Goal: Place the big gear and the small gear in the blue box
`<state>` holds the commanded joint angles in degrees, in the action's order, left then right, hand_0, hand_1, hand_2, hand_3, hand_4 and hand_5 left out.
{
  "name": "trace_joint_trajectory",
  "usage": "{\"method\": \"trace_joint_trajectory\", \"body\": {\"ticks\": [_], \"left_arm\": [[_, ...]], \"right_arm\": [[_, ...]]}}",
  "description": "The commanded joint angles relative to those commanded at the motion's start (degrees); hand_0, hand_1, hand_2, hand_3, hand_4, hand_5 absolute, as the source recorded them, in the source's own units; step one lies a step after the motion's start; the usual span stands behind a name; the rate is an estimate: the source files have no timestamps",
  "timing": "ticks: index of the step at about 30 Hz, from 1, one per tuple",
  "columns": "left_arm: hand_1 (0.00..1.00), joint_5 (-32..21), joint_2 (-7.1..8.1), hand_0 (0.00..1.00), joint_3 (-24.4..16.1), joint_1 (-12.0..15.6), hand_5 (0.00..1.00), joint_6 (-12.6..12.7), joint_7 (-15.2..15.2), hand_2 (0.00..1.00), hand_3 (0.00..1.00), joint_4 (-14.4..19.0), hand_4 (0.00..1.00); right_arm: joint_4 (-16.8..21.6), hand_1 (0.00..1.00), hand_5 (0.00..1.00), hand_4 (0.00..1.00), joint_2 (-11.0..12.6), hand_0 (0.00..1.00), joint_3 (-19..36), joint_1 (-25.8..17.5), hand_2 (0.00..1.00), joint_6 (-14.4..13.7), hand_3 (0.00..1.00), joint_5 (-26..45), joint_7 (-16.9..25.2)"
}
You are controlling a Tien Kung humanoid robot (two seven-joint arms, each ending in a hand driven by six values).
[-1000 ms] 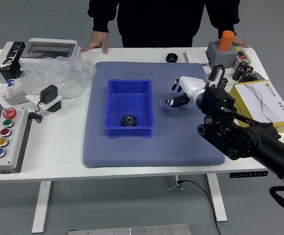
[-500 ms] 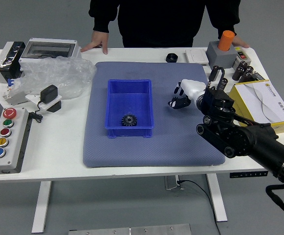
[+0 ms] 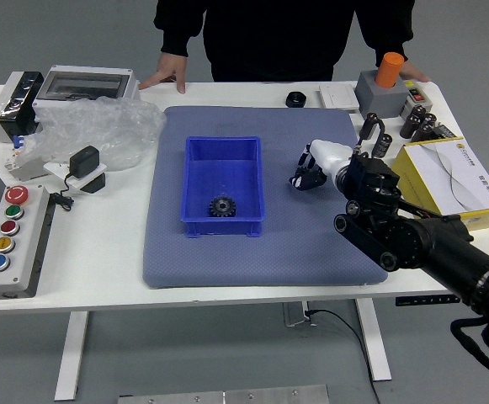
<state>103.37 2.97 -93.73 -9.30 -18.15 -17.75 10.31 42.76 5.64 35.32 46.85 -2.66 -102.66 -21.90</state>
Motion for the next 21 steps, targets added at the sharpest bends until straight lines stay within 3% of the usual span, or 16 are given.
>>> {"method": "trace_joint_trajectory", "body": {"ticks": [21], "left_arm": [[0.802, -0.41, -0.43, 0.816, 0.38, -0.05, 0.287, 0.09, -0.1, 0.81, 0.838, 0.0, 0.631]], "right_arm": [[-1.91, 0.518, 0.331, 0.727, -1.56, 0.646, -0.36, -0.76, 0.578, -1.91, 0.64, -0.44, 0.38]]}}
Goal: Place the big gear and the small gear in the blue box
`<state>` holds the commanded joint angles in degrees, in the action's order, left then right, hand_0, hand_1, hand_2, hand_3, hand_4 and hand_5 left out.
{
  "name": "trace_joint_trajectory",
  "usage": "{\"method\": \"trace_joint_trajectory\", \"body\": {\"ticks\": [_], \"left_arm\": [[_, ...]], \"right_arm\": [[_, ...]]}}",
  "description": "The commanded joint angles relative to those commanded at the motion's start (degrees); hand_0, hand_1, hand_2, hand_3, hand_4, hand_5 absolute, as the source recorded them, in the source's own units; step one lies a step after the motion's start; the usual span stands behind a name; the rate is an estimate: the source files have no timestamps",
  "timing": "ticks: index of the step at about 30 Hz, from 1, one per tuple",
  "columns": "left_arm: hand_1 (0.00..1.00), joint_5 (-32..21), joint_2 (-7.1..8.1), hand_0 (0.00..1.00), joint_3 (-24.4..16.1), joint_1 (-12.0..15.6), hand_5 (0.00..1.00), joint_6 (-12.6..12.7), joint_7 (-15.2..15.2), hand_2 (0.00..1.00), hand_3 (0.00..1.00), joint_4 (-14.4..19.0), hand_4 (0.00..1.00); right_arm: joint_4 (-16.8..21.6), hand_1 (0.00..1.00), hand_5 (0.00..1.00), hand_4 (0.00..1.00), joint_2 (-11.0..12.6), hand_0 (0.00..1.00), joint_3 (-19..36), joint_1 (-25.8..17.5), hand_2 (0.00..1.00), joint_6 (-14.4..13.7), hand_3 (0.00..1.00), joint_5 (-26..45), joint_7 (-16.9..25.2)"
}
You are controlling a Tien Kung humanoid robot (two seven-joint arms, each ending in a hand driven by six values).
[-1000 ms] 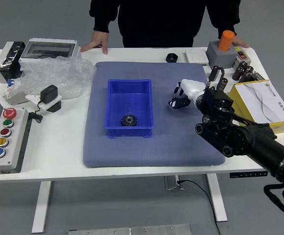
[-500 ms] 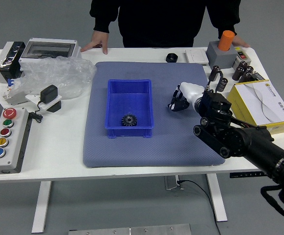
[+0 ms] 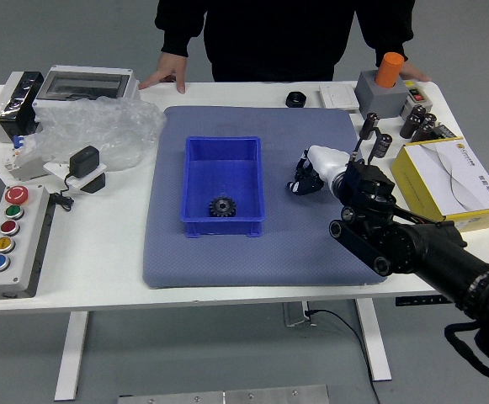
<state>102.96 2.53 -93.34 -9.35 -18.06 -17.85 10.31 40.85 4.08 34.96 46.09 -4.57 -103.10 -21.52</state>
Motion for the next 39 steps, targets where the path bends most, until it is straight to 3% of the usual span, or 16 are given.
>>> {"method": "trace_joint_trajectory", "body": {"ticks": [1, 2, 7, 8, 13, 14, 39], "left_arm": [[0.802, -0.02, -0.03, 0.816, 0.01, 0.01, 0.287, 0.0, 0.0, 0.81, 0.838, 0.0, 0.631], [0.801, -0.04, -0.05, 0.815, 0.02, 0.02, 0.287, 0.01, 0.0, 0.809, 0.837, 0.0, 0.632], [0.801, -0.09, -0.16, 0.815, 0.06, 0.0, 0.287, 0.0, 0.0, 0.809, 0.837, 0.0, 0.632], [0.8, -0.1, -0.16, 0.816, 0.07, 0.0, 0.286, 0.0, 0.0, 0.808, 0.838, 0.0, 0.632], [0.8, -0.19, -0.13, 0.816, 0.15, 0.04, 0.286, 0.03, -0.01, 0.808, 0.838, 0.0, 0.632], [0.8, -0.2, -0.12, 0.815, 0.16, 0.05, 0.286, 0.04, -0.01, 0.808, 0.837, 0.0, 0.632], [0.798, 0.4, 0.03, 0.815, -0.25, 0.18, 0.28, -0.1, 0.02, 0.806, 0.835, 0.0, 0.632]], "right_arm": [[-0.06, 0.518, 0.331, 0.727, -0.08, 0.646, -0.05, -0.07, 0.578, -0.2, 0.64, -0.19, 0.04], [-0.11, 0.492, 0.218, 0.741, -0.15, 0.645, -0.09, -0.13, 0.53, -0.39, 0.601, -0.38, 0.08], [-0.3, 0.492, 0.218, 0.741, -0.28, 0.645, -0.28, -0.33, 0.53, -1.4, 0.601, -1.42, 0.27], [-0.33, 0.489, 0.104, 0.751, -0.28, 0.639, -0.29, -0.34, 0.514, -1.58, 0.585, -1.58, 0.29], [-0.39, 0.489, 0.104, 0.751, -0.15, 0.639, -0.3, -0.34, 0.514, -2.18, 0.585, -2.29, 0.27], [-0.39, 0.481, 0.002, 0.721, -0.11, 0.619, -0.3, -0.34, 0.491, -2.25, 0.554, -2.39, 0.24], [0.17, 0.449, 0.002, 0.713, 0.01, 0.591, 1.5, -0.52, 0.447, -4.96, 0.509, -3.25, -0.1]]}}
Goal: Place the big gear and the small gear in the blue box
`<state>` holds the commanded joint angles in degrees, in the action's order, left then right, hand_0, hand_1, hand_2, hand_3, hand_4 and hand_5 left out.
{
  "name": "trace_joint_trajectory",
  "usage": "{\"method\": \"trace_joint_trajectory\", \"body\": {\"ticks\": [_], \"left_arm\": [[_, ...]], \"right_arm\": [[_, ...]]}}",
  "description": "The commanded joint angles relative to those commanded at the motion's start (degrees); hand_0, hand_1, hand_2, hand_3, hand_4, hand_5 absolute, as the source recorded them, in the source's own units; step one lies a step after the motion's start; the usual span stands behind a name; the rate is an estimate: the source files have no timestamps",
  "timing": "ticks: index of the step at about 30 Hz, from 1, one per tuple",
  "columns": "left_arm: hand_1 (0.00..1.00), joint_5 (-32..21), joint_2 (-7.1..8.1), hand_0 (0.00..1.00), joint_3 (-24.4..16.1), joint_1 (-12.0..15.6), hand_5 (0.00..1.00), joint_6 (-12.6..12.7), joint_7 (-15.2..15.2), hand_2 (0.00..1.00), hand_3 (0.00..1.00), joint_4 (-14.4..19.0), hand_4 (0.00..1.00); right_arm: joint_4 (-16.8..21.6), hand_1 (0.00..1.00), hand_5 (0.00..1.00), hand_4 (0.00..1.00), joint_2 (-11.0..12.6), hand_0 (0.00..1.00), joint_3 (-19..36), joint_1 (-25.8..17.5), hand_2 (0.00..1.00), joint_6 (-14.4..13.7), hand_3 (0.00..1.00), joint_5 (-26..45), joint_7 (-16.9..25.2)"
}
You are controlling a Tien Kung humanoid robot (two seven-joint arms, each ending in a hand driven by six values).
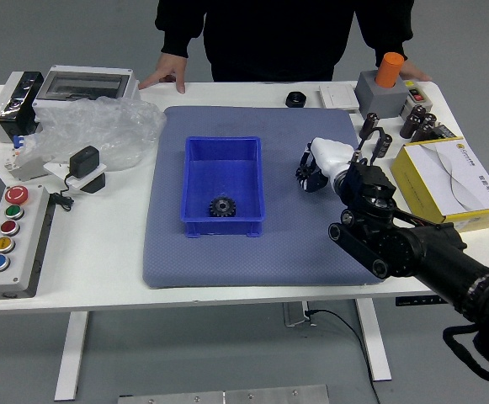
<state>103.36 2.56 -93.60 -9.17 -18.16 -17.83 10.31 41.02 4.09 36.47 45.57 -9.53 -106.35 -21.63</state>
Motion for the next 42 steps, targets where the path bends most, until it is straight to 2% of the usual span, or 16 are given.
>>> {"method": "trace_joint_trajectory", "body": {"ticks": [9, 16, 26, 32, 42], "left_arm": [[0.797, 0.03, 0.09, 0.814, -0.03, 0.13, 0.278, 0.0, 0.01, 0.806, 0.835, 0.0, 0.632], [0.797, -0.13, 0.21, 0.814, 0.02, 0.13, 0.277, 0.05, 0.04, 0.806, 0.834, 0.0, 0.631], [0.796, -0.04, 0.36, 0.813, -0.21, 0.09, 0.274, 0.01, 0.1, 0.805, 0.834, 0.0, 0.632], [0.796, 0.35, 0.37, 0.813, -0.54, 0.2, 0.273, -0.11, 0.07, 0.805, 0.834, 0.0, 0.632], [0.796, 1.24, 0.27, 0.813, -1.11, 0.24, 0.268, -0.35, 0.05, 0.804, 0.833, 0.0, 0.631]], "right_arm": [[1.59, 0.449, 0.002, 0.709, 0.75, 0.587, 2.27, 0.24, 0.444, 0.02, 0.506, -1.56, -0.96], [5.17, 0.448, 0.002, 0.709, 1.96, 0.588, 4.58, 0.27, 0.444, 0.44, 0.508, -4.15, -2.36], [15.44, 0.451, 0.002, 0.725, 2.93, 0.584, 5.44, 0.35, 0.445, 1.7, 0.517, -8.74, -5.51], [20.57, 0.452, 0.002, 0.731, 1.64, 0.584, 4.1, 0.44, 0.449, 2.21, 0.521, -9.68, -6.75], [22.98, 0.456, 0.002, 0.737, -2.06, 0.584, 0.83, 0.37, 0.452, 2.01, 0.528, -9.1, -7.27]]}}
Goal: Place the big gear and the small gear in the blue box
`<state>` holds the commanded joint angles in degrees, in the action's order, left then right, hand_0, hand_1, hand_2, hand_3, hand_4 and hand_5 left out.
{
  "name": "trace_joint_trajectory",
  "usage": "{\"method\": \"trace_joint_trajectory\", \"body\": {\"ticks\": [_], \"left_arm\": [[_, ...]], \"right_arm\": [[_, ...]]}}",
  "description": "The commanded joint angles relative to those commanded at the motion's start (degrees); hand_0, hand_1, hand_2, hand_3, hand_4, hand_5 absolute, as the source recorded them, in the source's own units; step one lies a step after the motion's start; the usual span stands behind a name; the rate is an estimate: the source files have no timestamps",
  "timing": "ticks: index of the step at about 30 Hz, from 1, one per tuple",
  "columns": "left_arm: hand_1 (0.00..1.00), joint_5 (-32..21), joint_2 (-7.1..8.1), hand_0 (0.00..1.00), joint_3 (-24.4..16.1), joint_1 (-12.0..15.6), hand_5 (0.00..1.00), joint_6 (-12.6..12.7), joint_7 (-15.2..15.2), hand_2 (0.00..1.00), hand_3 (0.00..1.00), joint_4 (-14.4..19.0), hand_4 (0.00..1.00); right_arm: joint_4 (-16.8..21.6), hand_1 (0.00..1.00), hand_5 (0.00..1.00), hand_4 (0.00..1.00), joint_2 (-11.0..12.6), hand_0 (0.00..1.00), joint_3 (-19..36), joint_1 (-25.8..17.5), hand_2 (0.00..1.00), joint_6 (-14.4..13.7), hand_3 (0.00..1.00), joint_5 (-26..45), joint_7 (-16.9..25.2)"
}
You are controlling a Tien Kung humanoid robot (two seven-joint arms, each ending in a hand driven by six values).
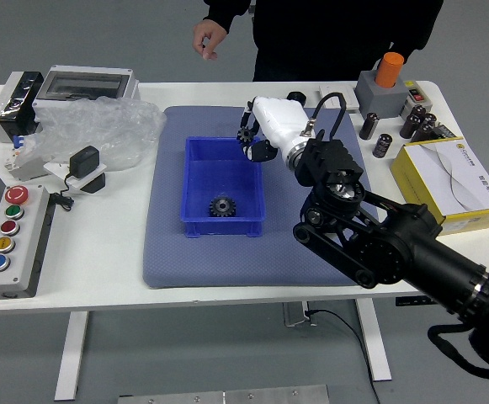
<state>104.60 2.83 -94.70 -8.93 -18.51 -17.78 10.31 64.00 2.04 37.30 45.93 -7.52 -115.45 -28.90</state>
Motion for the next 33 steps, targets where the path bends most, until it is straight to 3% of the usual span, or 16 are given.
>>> {"method": "trace_joint_trajectory", "body": {"ticks": [6, 10, 11, 16, 17, 25, 33], "left_arm": [[0.796, 0.25, -0.08, 0.813, -0.09, 0.05, 0.267, -0.06, -0.03, 0.804, 0.834, 0.0, 0.631], [0.796, 0.41, -0.06, 0.813, -0.15, 0.13, 0.267, -0.1, -0.05, 0.804, 0.834, 0.0, 0.631], [0.796, 0.44, -0.06, 0.813, -0.17, 0.14, 0.26, -0.11, -0.06, 0.804, 0.834, 0.0, 0.627], [0.796, 0.66, -0.14, 0.813, -0.32, 0.2, 0.26, -0.19, -0.06, 0.804, 0.834, 0.0, 0.627], [0.796, 0.71, -0.15, 0.813, -0.35, 0.21, 0.26, -0.2, -0.06, 0.804, 0.834, 0.0, 0.627], [0.796, 0.78, -0.1, 0.813, -0.41, 0.27, 0.259, -0.24, -0.05, 0.804, 0.834, 0.0, 0.625], [0.796, -0.22, 0.07, 0.813, 0.17, 0.44, 0.258, -0.01, -0.02, 0.805, 0.834, 0.0, 0.625]], "right_arm": [[-0.05, 0.469, 0.007, 0.732, -1.48, 0.605, -1.32, -0.45, 0.484, 0.54, 0.551, 1.12, -0.05], [-0.39, 0.469, 0.007, 0.732, -1.73, 0.605, -1.46, -0.57, 0.484, 2.52, 0.551, 3.11, -0.36], [-0.46, 0.513, 0.343, 0.766, -1.76, 0.609, -1.42, -0.56, 0.609, 2.92, 0.698, 3.45, -0.44], [-0.79, 0.513, 0.343, 0.766, -1.76, 0.609, -1.19, -0.58, 0.609, 5.16, 0.698, 5.52, -0.89], [-0.81, 0.543, 0.338, 0.821, -1.74, 0.621, -1.11, -0.56, 0.671, 5.47, 0.794, 5.73, -0.94], [-0.22, 0.556, 0.362, 0.841, -1.14, 0.635, -0.17, -0.44, 0.682, 6.94, 0.804, 6.16, -1.39], [4.65, 0.572, 0.357, 0.845, 3.4, 0.64, 5.19, -1.84, 0.679, 7.55, 0.792, 6.06, -2.76]]}}
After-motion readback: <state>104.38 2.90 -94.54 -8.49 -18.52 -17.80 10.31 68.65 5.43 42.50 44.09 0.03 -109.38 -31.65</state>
